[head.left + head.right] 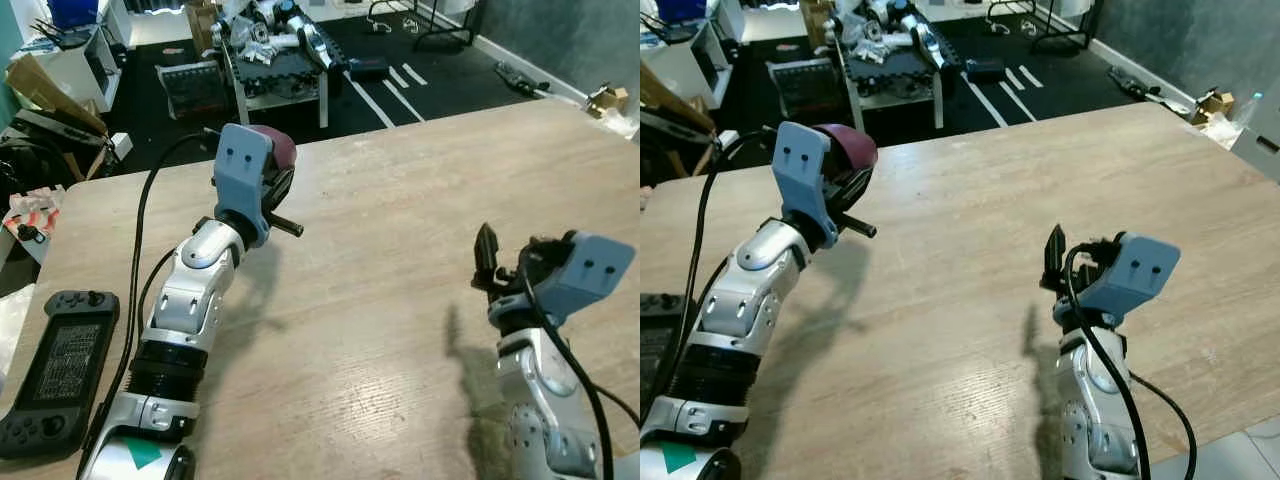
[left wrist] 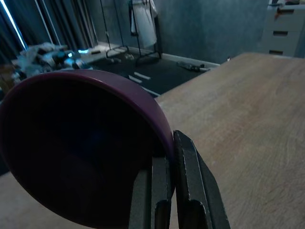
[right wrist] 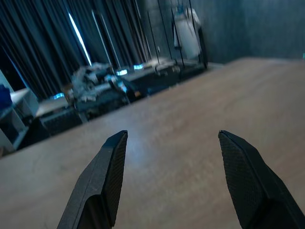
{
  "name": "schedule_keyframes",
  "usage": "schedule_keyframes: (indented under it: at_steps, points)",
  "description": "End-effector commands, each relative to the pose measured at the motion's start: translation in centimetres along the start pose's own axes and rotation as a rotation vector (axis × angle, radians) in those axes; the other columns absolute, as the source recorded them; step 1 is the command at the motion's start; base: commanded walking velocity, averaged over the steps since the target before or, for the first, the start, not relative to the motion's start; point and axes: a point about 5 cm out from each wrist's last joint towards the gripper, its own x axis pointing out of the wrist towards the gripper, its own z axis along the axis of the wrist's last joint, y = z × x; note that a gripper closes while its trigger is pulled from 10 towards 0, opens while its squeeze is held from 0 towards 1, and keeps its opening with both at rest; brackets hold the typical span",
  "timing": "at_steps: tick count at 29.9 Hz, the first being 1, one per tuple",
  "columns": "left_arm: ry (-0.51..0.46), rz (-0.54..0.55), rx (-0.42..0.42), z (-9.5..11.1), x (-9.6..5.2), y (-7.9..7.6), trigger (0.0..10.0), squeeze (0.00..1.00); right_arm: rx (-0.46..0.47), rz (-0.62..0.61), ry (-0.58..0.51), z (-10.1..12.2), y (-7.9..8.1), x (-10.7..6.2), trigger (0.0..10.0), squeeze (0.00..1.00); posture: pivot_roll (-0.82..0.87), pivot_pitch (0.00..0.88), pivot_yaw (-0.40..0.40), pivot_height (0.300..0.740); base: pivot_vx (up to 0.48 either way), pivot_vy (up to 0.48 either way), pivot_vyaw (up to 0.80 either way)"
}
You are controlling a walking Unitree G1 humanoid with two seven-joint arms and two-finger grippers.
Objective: Setting the table
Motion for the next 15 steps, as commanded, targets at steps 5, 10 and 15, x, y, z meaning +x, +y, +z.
schedule_keyframes:
  at_steps: [5,10,15]
  points:
    - [0.057,0.04,0.031,-0.7,-0.6,0.8,10.0,0.0,-0.034,-0.001,-0.006,-0.1,-0.4,0.2,10.0,0.0,0.09,0.102,0.127,0.74,0.0,0.0,0.0]
    - [0.067,0.047,0.029,-0.8,-0.7,0.8,10.0,0.0,-0.032,0.004,0.004,-0.3,-0.3,0.1,10.0,0.0,0.09,0.099,0.125,0.74,0.0,0.0,0.0]
    - [0.077,0.053,0.021,-1.0,-1.0,0.7,10.0,0.0,-0.017,-0.002,0.03,-0.9,-0.5,0.0,10.0,0.0,0.09,0.101,0.122,0.74,0.0,0.0,0.0]
